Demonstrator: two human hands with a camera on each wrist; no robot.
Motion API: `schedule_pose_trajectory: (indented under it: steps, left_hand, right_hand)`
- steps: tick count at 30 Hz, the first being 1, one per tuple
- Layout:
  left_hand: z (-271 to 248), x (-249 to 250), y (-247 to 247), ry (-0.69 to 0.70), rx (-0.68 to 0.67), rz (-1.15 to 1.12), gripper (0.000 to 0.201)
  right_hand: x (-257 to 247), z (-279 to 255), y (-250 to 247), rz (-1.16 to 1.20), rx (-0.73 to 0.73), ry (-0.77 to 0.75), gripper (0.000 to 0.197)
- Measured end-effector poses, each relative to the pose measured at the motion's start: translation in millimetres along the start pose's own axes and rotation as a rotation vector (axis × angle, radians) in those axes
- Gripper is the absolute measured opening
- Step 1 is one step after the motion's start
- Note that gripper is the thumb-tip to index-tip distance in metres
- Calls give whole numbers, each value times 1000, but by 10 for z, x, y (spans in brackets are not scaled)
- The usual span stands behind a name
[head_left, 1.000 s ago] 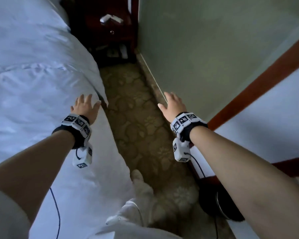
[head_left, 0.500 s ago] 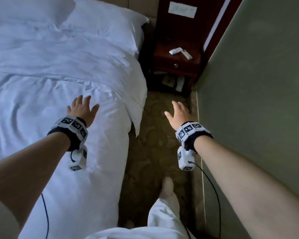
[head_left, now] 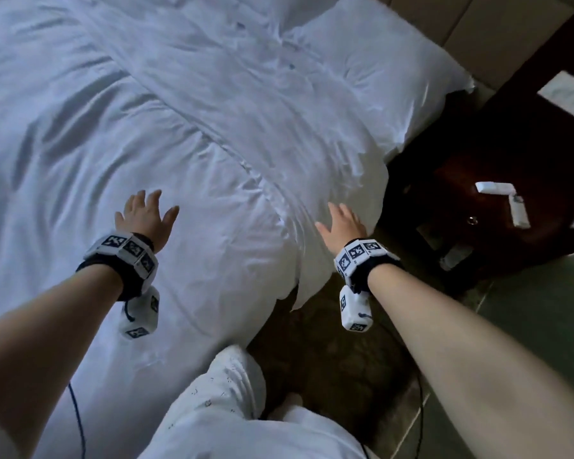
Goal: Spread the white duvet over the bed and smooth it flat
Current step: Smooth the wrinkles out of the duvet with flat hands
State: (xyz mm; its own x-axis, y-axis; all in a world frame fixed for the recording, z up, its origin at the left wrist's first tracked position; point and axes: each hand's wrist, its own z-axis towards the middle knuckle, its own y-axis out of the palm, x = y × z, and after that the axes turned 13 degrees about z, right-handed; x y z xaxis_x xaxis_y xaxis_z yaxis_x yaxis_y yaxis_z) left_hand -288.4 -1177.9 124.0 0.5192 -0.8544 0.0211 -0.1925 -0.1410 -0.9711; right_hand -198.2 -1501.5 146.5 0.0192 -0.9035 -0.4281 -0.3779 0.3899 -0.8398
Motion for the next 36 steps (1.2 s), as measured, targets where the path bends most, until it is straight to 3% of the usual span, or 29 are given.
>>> schedule_pose_trajectory:
  steps: [4,8,18,23,29,34,36]
  left_hand:
    - [695,-193,65,-112,-16,-40,58]
    - [1281,-309,100,-161,-72,-68,59]
    - [1992,-613,377,-394,-146,-159,59]
    - [1966,-842,784,-599,-167,-235,59]
    - [1678,-982,1416,-852,-294,-326,62]
    - [1344,-1016,1696,-1024,-353,-381,64]
    - [1256,-1066,1747,-1066,-340,-377,63]
  right_hand:
    - [-470,794,170,-30,-82,-140,55]
    - [-892,1457,360,-58,-187,-156,57]
    - [-1946,2952,703,-72,-272,-395,64]
    - [-2569,3705,1184,-160,-372,-582,66]
    - [-3014,4435,1802,-287,-427,-787,66]
    - [-3142,4910,2203,-421,-382,-731,67]
    - [-3219,4854,2487,-525,-356,-729,71]
